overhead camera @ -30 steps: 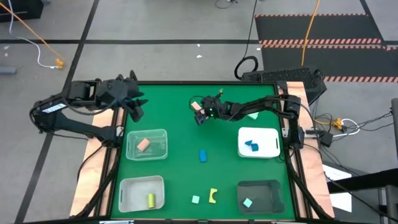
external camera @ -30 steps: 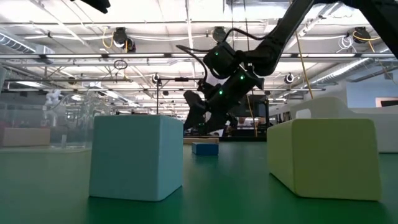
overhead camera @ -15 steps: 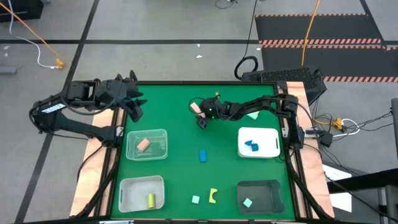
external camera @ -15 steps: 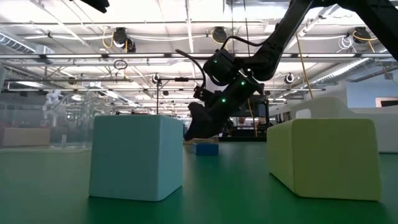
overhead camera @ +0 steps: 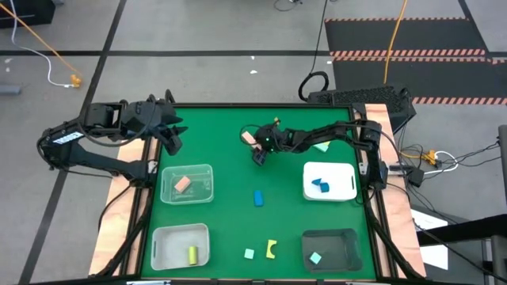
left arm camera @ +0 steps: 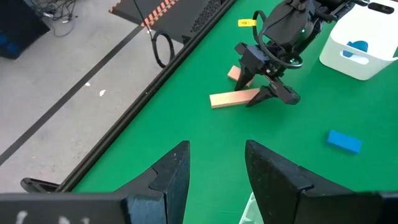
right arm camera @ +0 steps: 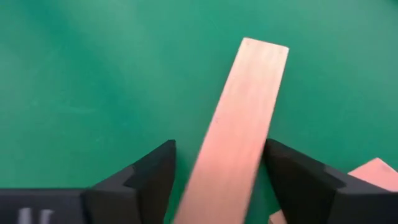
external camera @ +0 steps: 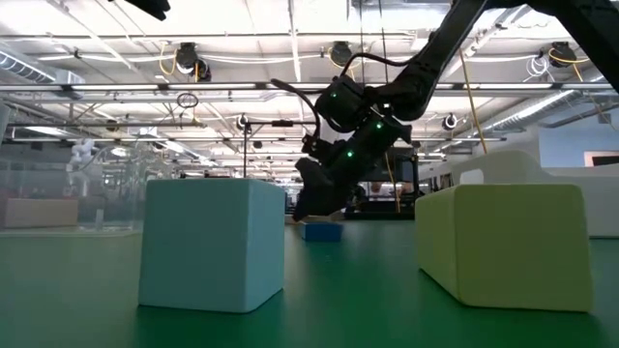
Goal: Sort & place blocks by color
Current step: Put the top middle brown block into the transparent bin
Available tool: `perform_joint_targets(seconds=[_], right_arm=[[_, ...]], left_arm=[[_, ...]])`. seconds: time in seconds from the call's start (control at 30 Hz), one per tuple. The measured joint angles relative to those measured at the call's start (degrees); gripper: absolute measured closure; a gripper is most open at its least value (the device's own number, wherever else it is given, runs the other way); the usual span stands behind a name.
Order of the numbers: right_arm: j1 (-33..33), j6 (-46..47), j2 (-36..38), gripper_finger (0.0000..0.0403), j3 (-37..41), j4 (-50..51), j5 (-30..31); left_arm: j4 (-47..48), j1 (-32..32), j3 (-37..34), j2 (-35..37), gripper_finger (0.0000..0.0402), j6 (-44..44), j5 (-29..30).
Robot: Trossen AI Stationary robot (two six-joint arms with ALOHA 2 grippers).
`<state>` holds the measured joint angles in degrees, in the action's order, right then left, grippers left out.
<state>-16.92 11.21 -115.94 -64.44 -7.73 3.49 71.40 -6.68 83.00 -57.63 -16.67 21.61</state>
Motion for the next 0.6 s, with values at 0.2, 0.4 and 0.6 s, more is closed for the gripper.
perform_joint_targets(seconds=[0.2, 0.4, 0.6], right_arm=[[0.43, 0.19, -0.11, 0.0263, 0.06, 1.98, 1.75], [0.56, 1.78, 0.61, 0.0288, 0.14, 2.34, 3.06], [0.73, 1.81, 5.19, 0.0288, 0.56, 4.53, 1.73]], left_arm=[[-0.02, 0.00, 0.00, 0.00, 0.0245, 0.01, 0.01], [-0.02, 0.00, 0.00, 0.00, 0.0245, -0.13, -0.01], [-0.11, 0.00, 0.00, -0.06, 0.0245, -3.71, -0.01]])
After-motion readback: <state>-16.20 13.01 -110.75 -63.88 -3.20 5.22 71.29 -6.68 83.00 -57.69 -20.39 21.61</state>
